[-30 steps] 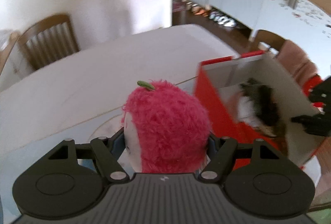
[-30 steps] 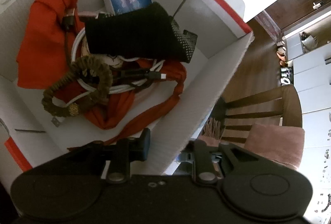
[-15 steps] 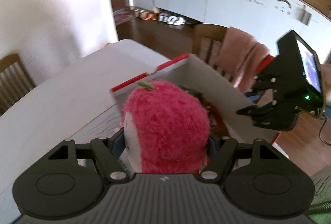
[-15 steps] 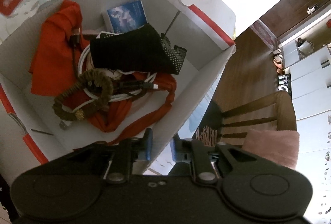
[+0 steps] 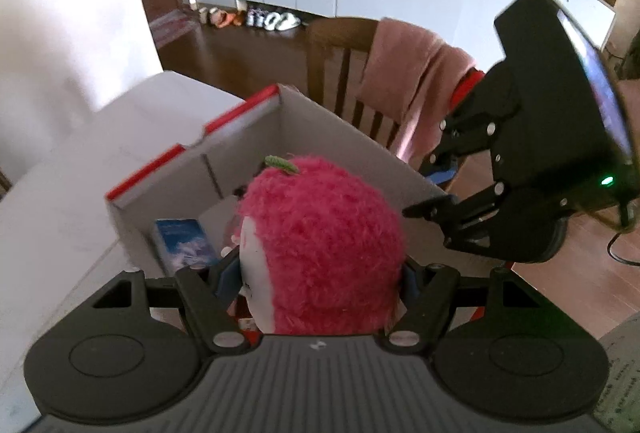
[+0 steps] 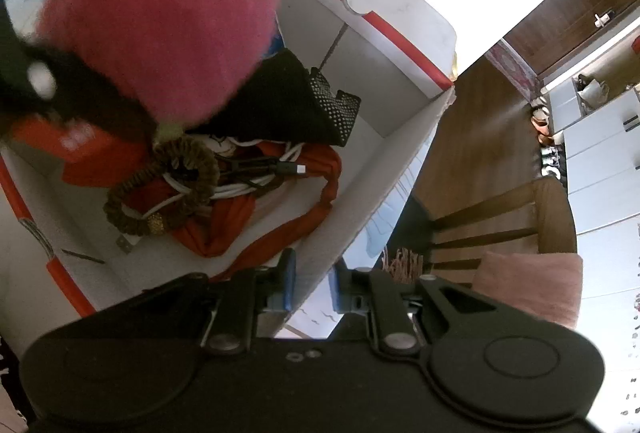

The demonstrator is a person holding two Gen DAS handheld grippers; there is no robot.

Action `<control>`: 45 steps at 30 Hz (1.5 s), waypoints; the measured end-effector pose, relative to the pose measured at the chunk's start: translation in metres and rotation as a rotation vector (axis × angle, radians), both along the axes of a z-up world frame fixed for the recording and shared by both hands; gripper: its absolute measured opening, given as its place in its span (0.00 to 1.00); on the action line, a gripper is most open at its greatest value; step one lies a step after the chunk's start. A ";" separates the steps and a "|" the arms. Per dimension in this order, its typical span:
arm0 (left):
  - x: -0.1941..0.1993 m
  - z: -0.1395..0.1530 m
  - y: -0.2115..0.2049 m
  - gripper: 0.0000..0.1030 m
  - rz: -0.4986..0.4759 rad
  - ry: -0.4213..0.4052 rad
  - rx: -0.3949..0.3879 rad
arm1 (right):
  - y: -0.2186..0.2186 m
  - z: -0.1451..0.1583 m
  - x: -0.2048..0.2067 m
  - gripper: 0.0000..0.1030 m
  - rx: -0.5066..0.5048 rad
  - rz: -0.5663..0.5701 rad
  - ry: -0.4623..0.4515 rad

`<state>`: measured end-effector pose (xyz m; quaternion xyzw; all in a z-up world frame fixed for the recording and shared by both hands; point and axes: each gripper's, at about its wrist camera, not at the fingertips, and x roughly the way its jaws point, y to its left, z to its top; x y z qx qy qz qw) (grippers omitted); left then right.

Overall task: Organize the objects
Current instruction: 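Carry the pink plush toy with the left gripper over the box, then lower the pink plush toy into the box and open the left gripper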

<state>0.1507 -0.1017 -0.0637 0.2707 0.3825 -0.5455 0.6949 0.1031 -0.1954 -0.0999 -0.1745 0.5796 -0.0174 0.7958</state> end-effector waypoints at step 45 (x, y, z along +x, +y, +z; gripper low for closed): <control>-0.003 0.013 0.084 0.99 0.355 0.091 -0.176 | 0.000 0.007 -0.005 0.15 0.003 0.032 -0.007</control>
